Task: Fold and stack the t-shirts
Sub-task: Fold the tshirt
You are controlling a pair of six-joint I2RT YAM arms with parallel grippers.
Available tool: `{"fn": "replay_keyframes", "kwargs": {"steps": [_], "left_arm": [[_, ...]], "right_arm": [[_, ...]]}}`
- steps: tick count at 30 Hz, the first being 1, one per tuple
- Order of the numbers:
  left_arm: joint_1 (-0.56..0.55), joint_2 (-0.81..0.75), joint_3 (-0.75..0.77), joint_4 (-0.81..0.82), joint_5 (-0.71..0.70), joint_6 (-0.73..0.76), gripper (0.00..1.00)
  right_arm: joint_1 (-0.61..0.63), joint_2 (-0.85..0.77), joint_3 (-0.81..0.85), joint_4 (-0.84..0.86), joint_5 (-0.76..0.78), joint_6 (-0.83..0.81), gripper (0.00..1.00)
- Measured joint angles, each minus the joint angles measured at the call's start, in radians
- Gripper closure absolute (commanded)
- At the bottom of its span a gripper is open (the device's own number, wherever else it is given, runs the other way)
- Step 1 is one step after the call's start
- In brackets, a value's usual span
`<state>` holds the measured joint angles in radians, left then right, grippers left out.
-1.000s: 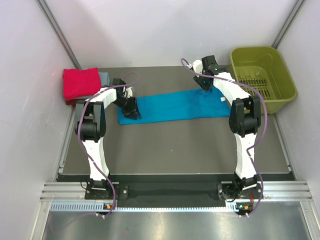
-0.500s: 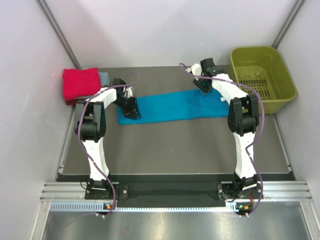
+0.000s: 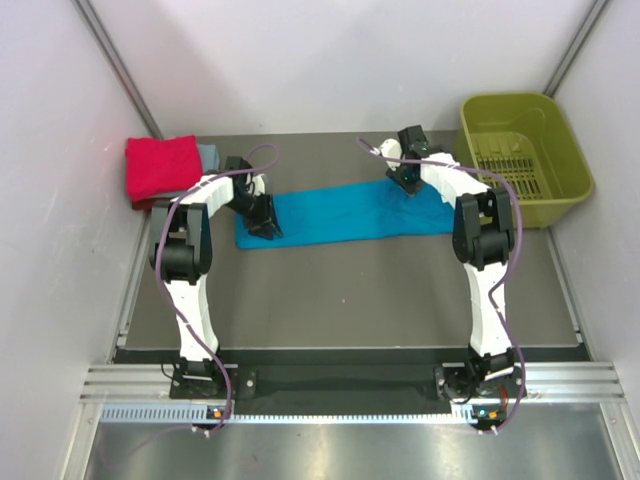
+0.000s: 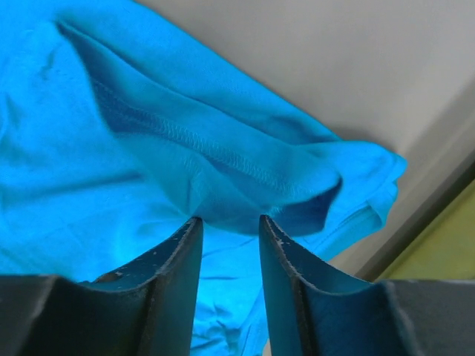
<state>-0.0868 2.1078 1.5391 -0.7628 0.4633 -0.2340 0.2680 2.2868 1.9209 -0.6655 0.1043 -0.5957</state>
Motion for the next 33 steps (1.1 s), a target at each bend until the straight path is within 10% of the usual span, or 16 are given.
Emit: {"fn": "replay_keyframes", "kwargs": {"steps": [8,27,33], "left_arm": [[0.000,0.000,0.000,0.000,-0.001,0.000,0.58],[0.000,0.000,0.000,0.000,-0.003,-0.001,0.58],[-0.001,0.000,0.000,0.000,-0.005,-0.001,0.58]], "right_arm": [[0.007,0.040,0.004,0.021,0.031,-0.033,1.00],[0.020,0.040,0.092,0.116,0.066,-0.050,0.99],[0.023,0.043,0.130,0.128,0.085,-0.054,0.79]]}}
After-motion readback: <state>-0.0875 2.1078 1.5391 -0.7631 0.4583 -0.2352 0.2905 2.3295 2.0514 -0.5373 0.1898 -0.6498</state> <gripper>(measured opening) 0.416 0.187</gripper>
